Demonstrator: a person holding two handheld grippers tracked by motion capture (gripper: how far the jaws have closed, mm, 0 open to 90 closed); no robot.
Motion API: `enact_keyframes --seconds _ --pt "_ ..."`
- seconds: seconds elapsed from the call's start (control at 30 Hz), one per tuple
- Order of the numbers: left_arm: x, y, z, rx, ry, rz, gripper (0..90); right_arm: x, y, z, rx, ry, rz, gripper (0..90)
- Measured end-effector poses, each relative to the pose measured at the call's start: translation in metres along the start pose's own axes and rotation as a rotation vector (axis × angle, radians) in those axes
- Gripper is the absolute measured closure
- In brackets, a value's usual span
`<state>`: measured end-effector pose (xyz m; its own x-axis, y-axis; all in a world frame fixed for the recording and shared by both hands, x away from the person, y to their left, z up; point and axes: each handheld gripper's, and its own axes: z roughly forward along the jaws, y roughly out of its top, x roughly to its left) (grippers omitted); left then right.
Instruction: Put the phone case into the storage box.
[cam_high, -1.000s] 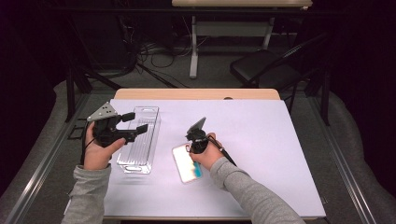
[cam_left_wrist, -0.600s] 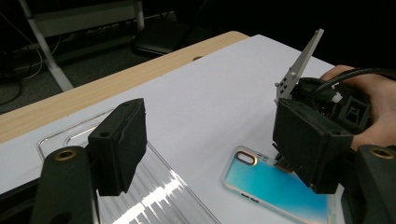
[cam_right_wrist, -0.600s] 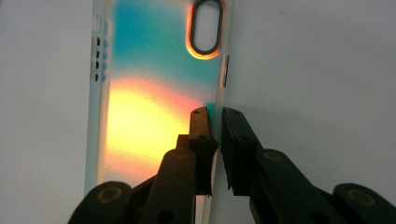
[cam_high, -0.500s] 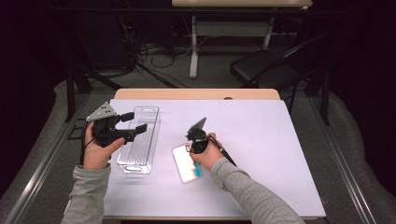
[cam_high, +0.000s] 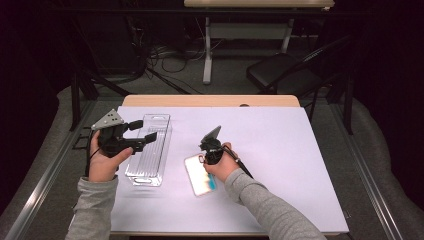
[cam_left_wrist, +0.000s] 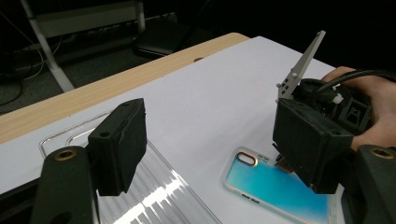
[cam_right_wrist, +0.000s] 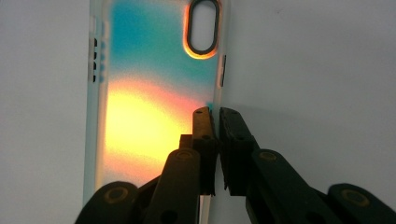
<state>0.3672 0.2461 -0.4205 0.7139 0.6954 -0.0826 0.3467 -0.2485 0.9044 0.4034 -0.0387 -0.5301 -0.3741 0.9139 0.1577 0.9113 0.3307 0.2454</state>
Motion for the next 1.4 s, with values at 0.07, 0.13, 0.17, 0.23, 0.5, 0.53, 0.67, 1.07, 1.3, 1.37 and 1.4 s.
enact_keyframes --seconds 0.07,0.13,0.17,0.23,0.5,0.53,0.67,1.07,1.3,1.37,1.4 --pt "0.0001 -0.0001 0.0001 0.000 -0.001 0.000 26.1 0.0001 -0.0001 -0.0001 0.001 0.000 0.003 85.8" --pt "0.0001 -0.0001 0.0002 0.000 -0.001 -0.001 26.1 0.0001 0.0000 -0.0001 0.001 -0.001 0.003 85.8" --pt "0.0001 -0.0001 0.0001 0.000 -0.001 -0.001 26.1 0.0003 -0.0001 -0.0001 0.000 -0.001 0.003 85.8" --pt "0.0002 -0.0001 -0.0002 -0.001 -0.002 -0.001 26.1 0.0006 0.0000 -0.0005 0.006 -0.007 0.002 85.9" --pt "0.0011 -0.0004 -0.0006 -0.001 -0.002 -0.004 26.1 0.0005 0.0005 -0.0011 0.015 -0.011 0.003 86.1" --pt "0.0011 -0.0005 -0.0005 -0.001 -0.002 -0.005 26.1 0.0005 0.0006 -0.0012 0.016 -0.011 0.003 86.1" --pt "0.0014 -0.0007 -0.0004 0.000 -0.002 -0.006 26.1 0.0001 0.0008 -0.0013 0.018 -0.005 0.006 86.3" --pt "0.0019 -0.0010 -0.0003 0.001 -0.001 -0.006 26.1 0.0002 0.0010 -0.0014 0.023 -0.008 0.010 86.9" --pt "0.0021 -0.0011 -0.0005 0.000 0.001 -0.007 26.1 0.0001 0.0010 -0.0014 0.022 -0.006 0.014 87.0" --pt "0.0021 -0.0011 -0.0005 0.000 0.001 -0.007 26.1 -0.0001 0.0010 -0.0016 0.025 -0.004 0.016 87.0" --pt "0.0021 -0.0011 -0.0005 0.000 0.000 -0.007 26.1 -0.0001 0.0010 -0.0016 0.025 -0.003 0.017 87.0"
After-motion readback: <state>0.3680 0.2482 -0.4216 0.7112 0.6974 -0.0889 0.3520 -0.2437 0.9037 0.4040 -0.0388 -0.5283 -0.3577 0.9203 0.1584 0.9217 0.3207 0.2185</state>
